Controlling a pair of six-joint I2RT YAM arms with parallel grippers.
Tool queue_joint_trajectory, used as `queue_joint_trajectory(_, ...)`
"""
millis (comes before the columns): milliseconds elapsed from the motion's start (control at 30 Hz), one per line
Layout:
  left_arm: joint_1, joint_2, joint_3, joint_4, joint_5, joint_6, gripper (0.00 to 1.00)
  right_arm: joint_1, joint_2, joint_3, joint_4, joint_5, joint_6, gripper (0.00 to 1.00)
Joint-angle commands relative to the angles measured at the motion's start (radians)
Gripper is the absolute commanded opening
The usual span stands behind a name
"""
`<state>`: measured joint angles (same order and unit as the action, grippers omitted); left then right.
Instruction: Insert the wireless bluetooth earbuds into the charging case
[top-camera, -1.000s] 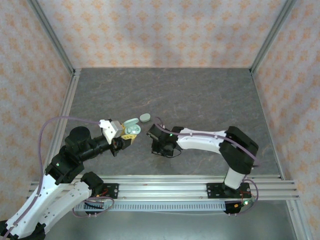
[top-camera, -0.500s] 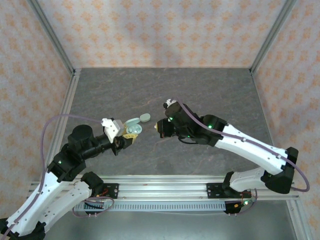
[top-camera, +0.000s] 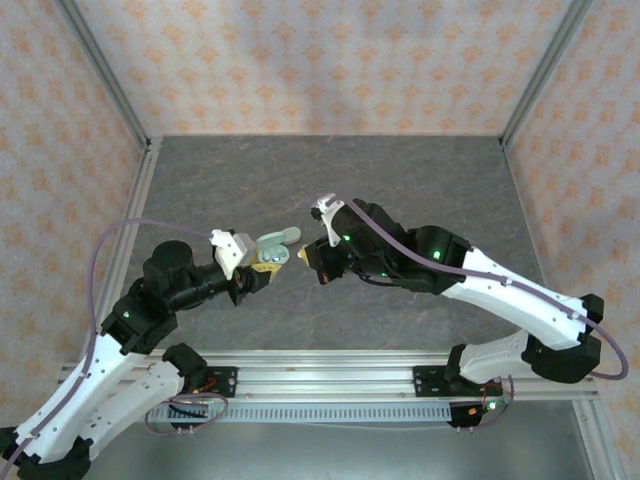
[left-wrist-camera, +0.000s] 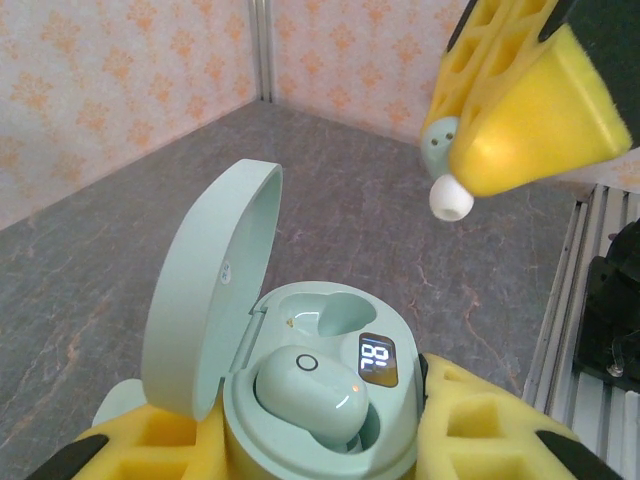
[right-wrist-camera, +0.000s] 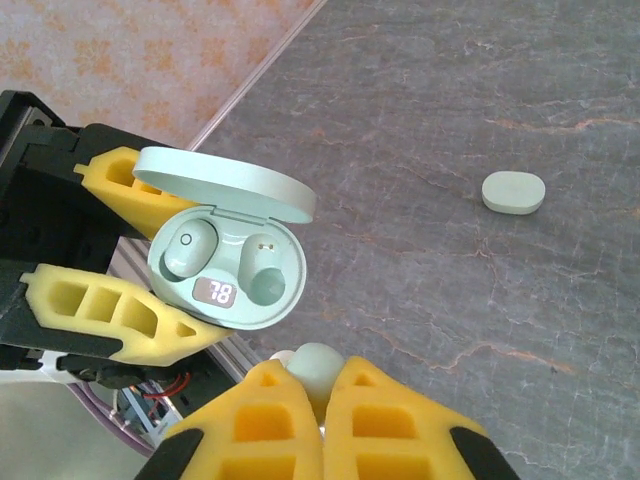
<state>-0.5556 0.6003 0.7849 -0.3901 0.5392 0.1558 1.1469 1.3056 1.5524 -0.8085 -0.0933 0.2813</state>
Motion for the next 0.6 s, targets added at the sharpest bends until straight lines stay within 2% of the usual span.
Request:
queue_joint_trajectory(0,0.003,0.002,0.033,0.051,0.021,-0.011,0.15,0.005,0.021,0.042,-0.035,-0.003,-0.059,0.06)
queue_joint_trajectory(567,0.004,0.024,0.037,0.065,0.027,-0.012,0.15,0.008,0.187,0.208,-0.173,-0.037,-0.16,0.07)
